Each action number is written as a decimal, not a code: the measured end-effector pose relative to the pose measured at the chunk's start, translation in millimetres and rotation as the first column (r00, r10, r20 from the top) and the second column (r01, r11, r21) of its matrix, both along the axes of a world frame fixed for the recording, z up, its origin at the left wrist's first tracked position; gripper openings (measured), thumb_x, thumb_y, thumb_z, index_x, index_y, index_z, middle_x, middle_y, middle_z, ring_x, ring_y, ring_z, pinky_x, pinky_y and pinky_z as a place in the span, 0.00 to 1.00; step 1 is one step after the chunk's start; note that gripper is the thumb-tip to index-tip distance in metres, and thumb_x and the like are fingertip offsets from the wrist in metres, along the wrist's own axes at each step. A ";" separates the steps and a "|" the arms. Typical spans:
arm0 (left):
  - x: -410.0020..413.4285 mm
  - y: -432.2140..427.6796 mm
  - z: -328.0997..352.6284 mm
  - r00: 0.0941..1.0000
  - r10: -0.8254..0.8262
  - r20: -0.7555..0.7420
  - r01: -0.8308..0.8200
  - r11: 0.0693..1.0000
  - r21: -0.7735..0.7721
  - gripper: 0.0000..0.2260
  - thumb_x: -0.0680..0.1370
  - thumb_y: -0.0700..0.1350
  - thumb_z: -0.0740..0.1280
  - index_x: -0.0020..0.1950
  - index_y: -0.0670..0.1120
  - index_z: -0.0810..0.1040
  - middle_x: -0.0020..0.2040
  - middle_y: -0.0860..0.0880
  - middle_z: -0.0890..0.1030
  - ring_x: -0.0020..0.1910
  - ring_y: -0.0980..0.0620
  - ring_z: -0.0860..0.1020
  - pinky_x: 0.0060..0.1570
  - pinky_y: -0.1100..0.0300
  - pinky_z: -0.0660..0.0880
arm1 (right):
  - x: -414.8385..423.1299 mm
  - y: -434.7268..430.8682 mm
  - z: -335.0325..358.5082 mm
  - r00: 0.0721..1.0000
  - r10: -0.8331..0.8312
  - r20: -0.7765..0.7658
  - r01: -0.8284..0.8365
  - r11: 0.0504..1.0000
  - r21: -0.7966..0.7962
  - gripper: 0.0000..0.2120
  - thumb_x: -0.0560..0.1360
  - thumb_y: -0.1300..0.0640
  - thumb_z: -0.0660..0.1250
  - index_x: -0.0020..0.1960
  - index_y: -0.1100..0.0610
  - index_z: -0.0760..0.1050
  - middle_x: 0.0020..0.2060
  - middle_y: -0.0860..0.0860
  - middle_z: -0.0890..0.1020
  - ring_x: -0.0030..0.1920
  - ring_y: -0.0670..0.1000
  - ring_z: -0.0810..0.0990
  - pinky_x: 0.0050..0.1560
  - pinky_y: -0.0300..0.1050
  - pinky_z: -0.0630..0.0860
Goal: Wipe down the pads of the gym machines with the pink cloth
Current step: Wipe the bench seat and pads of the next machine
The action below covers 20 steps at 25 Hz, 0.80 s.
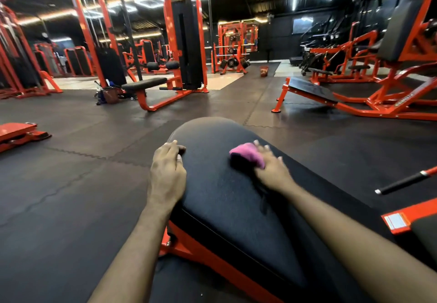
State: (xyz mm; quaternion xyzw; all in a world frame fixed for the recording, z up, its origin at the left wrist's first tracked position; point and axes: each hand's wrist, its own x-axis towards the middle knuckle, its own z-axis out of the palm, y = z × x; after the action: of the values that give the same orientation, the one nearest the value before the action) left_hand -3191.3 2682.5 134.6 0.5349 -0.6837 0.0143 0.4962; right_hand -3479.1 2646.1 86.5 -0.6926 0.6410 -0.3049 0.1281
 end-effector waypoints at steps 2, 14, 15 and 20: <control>-0.8 -1.3 -2.0 1.000 0.001 -0.016 -0.001 1.000 -0.013 0.13 0.78 0.32 0.60 0.55 0.43 0.81 0.63 0.47 0.79 0.68 0.50 0.70 0.67 0.68 0.59 | -25.8 -37.7 7.2 0.961 -0.275 0.016 0.275 0.961 0.038 0.30 0.80 0.48 0.60 0.81 0.46 0.58 0.81 0.47 0.56 0.82 0.54 0.48 0.78 0.66 0.45; -6.3 2.6 -0.5 0.966 0.190 -0.174 -0.185 0.982 0.046 0.14 0.81 0.39 0.56 0.63 0.46 0.77 0.61 0.49 0.78 0.62 0.50 0.74 0.63 0.59 0.68 | 53.3 -85.1 60.2 0.969 0.204 0.140 -0.204 0.979 -0.010 0.26 0.77 0.33 0.60 0.73 0.37 0.69 0.74 0.45 0.71 0.78 0.53 0.62 0.77 0.61 0.54; -7.8 5.8 2.8 0.968 0.189 -0.163 -0.180 0.981 0.065 0.15 0.81 0.41 0.56 0.63 0.44 0.77 0.61 0.47 0.79 0.62 0.48 0.75 0.63 0.58 0.69 | 62.9 -63.2 59.8 0.957 0.273 0.095 -0.272 0.962 -0.021 0.27 0.78 0.38 0.62 0.76 0.40 0.67 0.77 0.45 0.66 0.80 0.54 0.58 0.79 0.60 0.51; 21.5 37.0 19.2 0.980 0.062 -0.190 -0.019 0.975 0.221 0.14 0.83 0.40 0.56 0.61 0.44 0.80 0.56 0.44 0.83 0.57 0.47 0.80 0.58 0.56 0.74 | 85.6 89.0 23.8 0.727 0.663 -0.179 -0.685 0.717 -0.129 0.38 0.68 0.45 0.55 0.78 0.33 0.54 0.78 0.30 0.47 0.81 0.44 0.43 0.78 0.59 0.36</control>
State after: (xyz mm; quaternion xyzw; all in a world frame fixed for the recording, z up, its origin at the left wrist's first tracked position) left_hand -3169.8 2719.5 153.8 0.5988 -0.6181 -0.1033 0.4987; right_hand -3393.5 2735.2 110.3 -0.9043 0.3194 -0.2535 0.1263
